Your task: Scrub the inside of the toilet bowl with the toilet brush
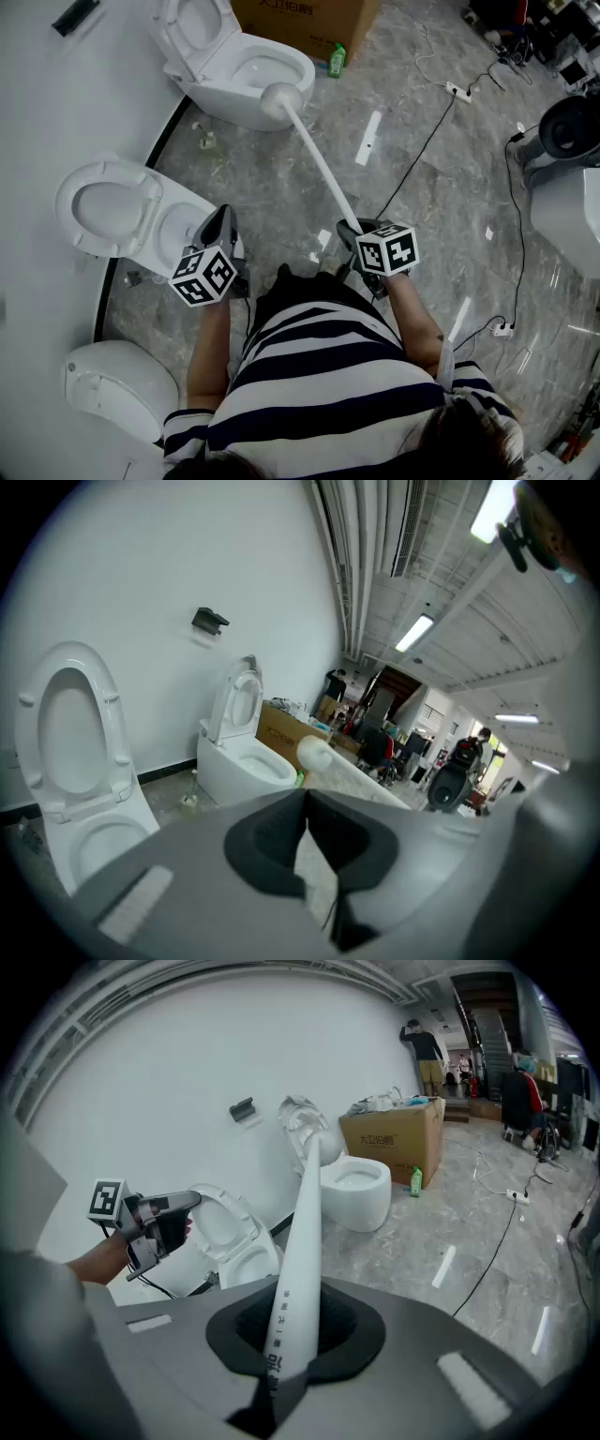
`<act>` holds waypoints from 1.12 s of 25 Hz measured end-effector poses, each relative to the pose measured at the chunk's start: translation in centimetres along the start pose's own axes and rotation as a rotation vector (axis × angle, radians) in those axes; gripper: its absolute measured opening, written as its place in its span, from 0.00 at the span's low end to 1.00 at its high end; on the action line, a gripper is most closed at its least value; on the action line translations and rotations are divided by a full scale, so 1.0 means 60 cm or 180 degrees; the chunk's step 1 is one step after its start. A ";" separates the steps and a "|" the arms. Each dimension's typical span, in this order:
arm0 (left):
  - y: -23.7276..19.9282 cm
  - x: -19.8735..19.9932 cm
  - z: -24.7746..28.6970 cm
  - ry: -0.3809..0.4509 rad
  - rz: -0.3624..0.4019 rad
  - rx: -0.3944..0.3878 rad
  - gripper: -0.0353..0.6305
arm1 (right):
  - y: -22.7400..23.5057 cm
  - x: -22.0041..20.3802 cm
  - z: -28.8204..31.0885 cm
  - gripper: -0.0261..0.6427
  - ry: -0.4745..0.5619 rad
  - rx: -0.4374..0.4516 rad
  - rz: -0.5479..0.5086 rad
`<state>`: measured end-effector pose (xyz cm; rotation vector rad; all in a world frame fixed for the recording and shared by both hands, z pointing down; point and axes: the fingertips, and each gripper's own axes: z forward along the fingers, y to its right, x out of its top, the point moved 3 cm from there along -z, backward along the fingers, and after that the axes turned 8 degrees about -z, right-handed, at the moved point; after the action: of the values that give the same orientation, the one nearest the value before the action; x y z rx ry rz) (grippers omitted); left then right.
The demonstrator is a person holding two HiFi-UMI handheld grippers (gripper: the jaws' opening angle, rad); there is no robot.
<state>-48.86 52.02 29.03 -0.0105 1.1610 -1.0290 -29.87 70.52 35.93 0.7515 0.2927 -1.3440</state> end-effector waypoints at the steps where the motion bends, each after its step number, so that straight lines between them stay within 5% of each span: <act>1: 0.002 0.004 0.010 0.0025 0.0000 0.0002 0.05 | 0.009 0.008 0.003 0.08 0.0009 0.0001 -0.0021; 28: 0.128 -0.047 0.161 -0.0065 0.0028 0.0123 0.05 | 0.190 0.045 0.000 0.08 -0.0135 0.0191 -0.0260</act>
<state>-36.57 53.65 31.72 0.0145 1.1215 -1.0413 -18.46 68.87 37.99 0.7669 0.2524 -1.4494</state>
